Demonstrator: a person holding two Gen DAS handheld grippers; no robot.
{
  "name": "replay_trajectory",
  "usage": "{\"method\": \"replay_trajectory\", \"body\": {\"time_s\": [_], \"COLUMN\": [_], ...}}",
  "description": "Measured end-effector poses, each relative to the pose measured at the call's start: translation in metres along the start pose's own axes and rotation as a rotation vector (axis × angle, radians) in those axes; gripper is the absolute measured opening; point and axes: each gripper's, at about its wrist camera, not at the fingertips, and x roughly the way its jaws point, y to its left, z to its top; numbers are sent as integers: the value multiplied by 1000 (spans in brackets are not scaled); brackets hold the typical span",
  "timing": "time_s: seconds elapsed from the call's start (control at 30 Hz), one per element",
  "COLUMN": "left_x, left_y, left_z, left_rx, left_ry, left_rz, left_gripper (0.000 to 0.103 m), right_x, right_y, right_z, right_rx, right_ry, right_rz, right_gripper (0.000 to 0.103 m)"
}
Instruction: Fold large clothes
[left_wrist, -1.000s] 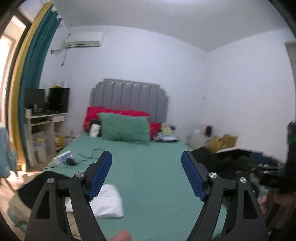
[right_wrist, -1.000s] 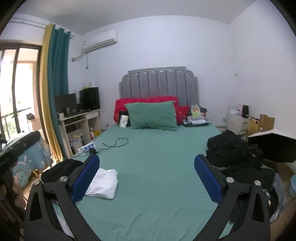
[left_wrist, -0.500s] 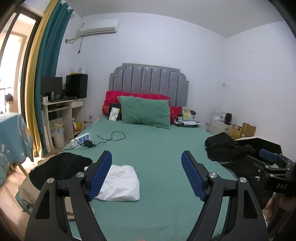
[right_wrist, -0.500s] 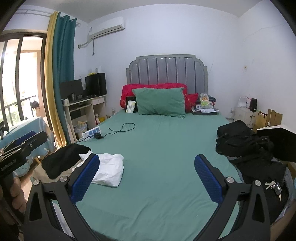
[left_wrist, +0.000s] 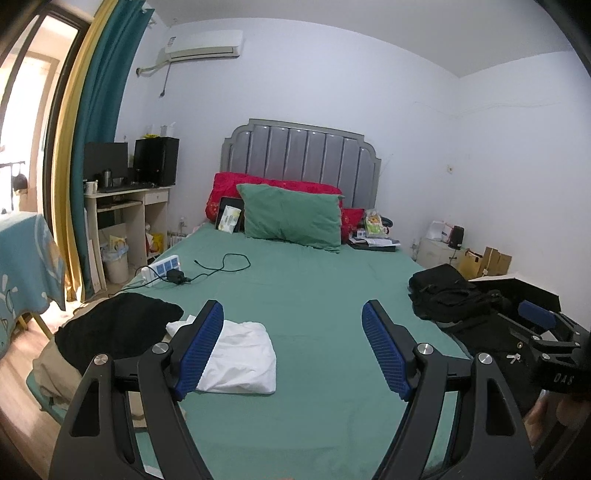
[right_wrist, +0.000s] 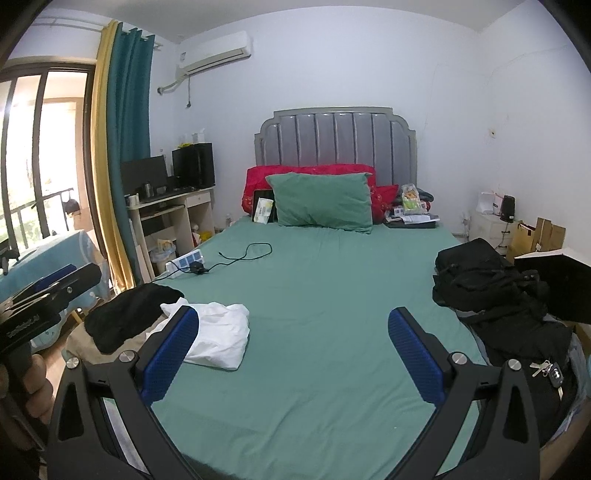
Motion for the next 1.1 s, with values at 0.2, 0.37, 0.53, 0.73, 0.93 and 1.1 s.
{"method": "replay_trajectory", "body": {"time_s": [0.2,0.37,0.53,0.73,0.93,1.1], "left_x": [0,0,-2,-2,-2,-3], "left_y": [-7,-8,-10,-11,-10,-9], "left_z": [-2,-2,-3,-2,-2,-2], "left_rx": [4,2,2,3,-1,1], "left_ry": [-4,-2,0,-1,-2,-2], "left_rz": [-5,-7,-8,-7,-6,-7], "left_gripper": [80,80,80,80,80,80], "right_x": [-1,-1,-1,-1,0,0], "right_y": [-2,-2,-1,0,0,0], "right_z": [2,3,2,2,3,2], "right_rx": [2,1,3,-2,0,-1], "right_ry": [-5,-5,1,7,7,8], "right_rz": [-3,-4,-3,-2,-1,-2], "right_gripper": [101,101,101,101,101,101]}}
